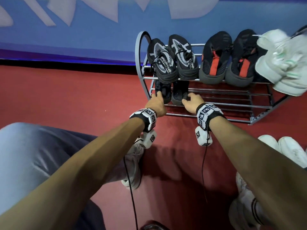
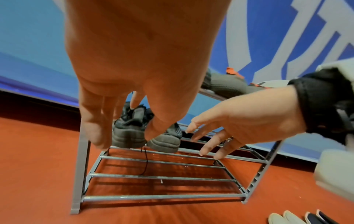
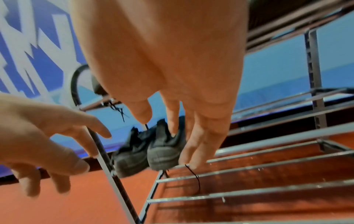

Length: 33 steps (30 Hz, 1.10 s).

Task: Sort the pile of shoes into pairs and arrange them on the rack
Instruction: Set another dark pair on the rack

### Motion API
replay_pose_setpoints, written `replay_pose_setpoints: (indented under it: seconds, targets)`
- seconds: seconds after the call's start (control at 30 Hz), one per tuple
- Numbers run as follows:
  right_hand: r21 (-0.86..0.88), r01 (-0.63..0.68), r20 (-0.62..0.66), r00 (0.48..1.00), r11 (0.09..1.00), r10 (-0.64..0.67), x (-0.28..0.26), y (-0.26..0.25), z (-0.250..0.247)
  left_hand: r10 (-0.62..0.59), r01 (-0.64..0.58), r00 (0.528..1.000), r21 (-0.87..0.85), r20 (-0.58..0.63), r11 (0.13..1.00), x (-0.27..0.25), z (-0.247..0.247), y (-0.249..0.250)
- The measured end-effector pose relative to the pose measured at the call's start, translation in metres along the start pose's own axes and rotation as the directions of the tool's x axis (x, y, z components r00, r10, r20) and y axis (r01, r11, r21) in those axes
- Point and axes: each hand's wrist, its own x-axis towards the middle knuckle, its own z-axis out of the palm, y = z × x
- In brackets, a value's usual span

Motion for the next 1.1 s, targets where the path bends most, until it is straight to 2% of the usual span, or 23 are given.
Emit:
replay_pose_setpoints:
  seconds: [0.07,0.13,0.2,0.3,0.37,0.47,0.53,0.6,0.7,0.77,0.87,0.97,1.03,1.1]
  targets:
    - [0.008,0.029,0.080,0.996,1.000,-0.030,-0.023,-0.012,-0.021,0.032,-0.032,0.999,0.058,-0.002,0.998,-0.017,-0.016,0.008]
    - [0.055,0.048,0.230,0.971,0.997,-0.059,-0.050,-0.022,-0.038,0.057,-0.056,0.998,0.102,-0.009,0.993,-0.034,-0.035,0.014]
    - [0.060,0.096,0.274,0.956,0.994,-0.108,-0.078,-0.034,-0.060,0.098,-0.095,0.995,0.115,-0.025,0.989,-0.054,-0.058,0.025]
    - [-0.033,0.219,0.118,0.970,0.975,-0.214,-0.118,-0.052,-0.109,0.213,-0.207,0.975,0.084,-0.066,0.975,-0.092,-0.101,0.058]
    - [-0.052,0.257,-0.087,0.961,0.965,-0.261,-0.141,-0.061,-0.148,0.249,-0.243,0.944,0.054,-0.218,0.968,-0.118,-0.129,0.081]
    - [0.111,0.304,-0.371,0.896,0.946,-0.244,-0.181,-0.061,-0.209,0.277,-0.364,0.838,-0.104,-0.471,0.925,-0.145,-0.158,0.126]
    - [0.182,0.355,-0.474,0.849,0.917,-0.234,-0.208,-0.048,-0.239,0.285,-0.465,0.790,-0.225,-0.543,0.856,-0.164,-0.168,0.158]
    - [0.270,0.378,-0.520,0.831,0.886,-0.196,-0.230,-0.030,-0.257,0.291,-0.533,0.774,-0.330,-0.563,0.779,-0.180,-0.168,0.187]
    - [0.369,0.355,-0.555,0.825,0.859,-0.102,-0.240,-0.011,-0.278,0.298,-0.578,0.794,-0.504,-0.531,0.642,-0.192,-0.159,0.229]
    - [0.434,0.368,-0.562,0.824,0.822,-0.072,-0.238,-0.015,-0.294,0.318,-0.578,0.809,-0.569,-0.495,0.586,-0.192,-0.150,0.240]
    - [0.394,0.383,-0.580,0.809,0.836,-0.097,-0.229,-0.023,-0.314,0.323,-0.577,0.816,-0.643,-0.479,0.503,-0.180,-0.138,0.240]
    - [0.335,0.352,-0.595,0.798,0.874,-0.093,-0.220,-0.018,-0.323,0.276,-0.536,0.844,-0.704,-0.460,0.466,-0.164,-0.133,0.261]
    - [0.325,0.342,-0.610,0.788,0.882,-0.081,-0.218,-0.017,-0.330,0.288,-0.545,0.839,-0.715,-0.462,0.438,-0.156,-0.138,0.281]
    - [0.320,0.337,-0.641,0.766,0.885,-0.060,-0.224,-0.015,-0.338,0.325,-0.563,0.826,-0.686,-0.460,0.461,-0.150,-0.137,0.296]
